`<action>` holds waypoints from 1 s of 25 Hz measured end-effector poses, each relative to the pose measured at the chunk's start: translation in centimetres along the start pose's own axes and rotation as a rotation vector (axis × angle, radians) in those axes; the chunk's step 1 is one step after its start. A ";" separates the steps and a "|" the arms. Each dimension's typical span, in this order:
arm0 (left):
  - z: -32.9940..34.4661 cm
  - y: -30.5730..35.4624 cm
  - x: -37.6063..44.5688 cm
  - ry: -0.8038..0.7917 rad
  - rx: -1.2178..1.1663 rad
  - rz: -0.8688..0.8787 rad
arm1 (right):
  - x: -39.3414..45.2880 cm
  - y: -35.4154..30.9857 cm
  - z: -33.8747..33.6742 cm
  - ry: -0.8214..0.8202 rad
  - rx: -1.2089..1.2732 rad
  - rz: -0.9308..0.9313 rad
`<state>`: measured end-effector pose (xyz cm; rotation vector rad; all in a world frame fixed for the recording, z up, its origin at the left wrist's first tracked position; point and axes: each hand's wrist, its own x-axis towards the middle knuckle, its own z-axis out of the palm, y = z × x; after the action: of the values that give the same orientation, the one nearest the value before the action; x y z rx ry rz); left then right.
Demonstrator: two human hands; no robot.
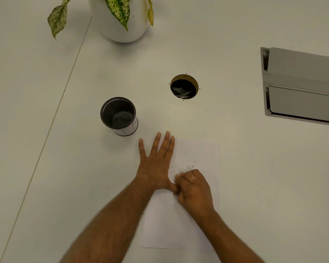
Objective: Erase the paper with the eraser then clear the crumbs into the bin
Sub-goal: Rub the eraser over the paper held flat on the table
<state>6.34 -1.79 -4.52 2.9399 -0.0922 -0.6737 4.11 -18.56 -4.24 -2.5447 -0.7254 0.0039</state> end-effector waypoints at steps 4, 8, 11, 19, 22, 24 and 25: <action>0.1 -0.1 0.1 0.019 0.003 0.001 | 1.7 -0.6 0.2 0.043 -0.014 -0.012; 0.0 -0.2 0.0 0.010 -0.002 0.019 | 5.2 -0.7 0.4 0.049 -0.053 0.028; -0.1 -0.2 -0.2 0.003 -0.015 0.026 | 7.2 -0.2 0.5 -0.007 -0.051 0.056; -0.1 -0.4 -0.3 0.033 0.003 0.038 | 6.5 1.9 -1.4 0.128 0.474 0.310; 0.2 -0.6 -0.7 0.059 -0.001 0.068 | 3.6 2.0 -1.8 0.126 0.499 0.336; 0.6 -0.8 -1.4 0.094 -0.036 0.076 | 1.5 1.9 -1.4 0.097 0.410 0.242; 0.7 -0.8 -1.6 0.099 -0.052 0.078 | 0.8 2.0 -1.2 0.081 0.366 0.209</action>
<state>4.61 -0.91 -4.57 2.8968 -0.1757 -0.5115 5.94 -20.14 -3.97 -2.2415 -0.3832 0.0937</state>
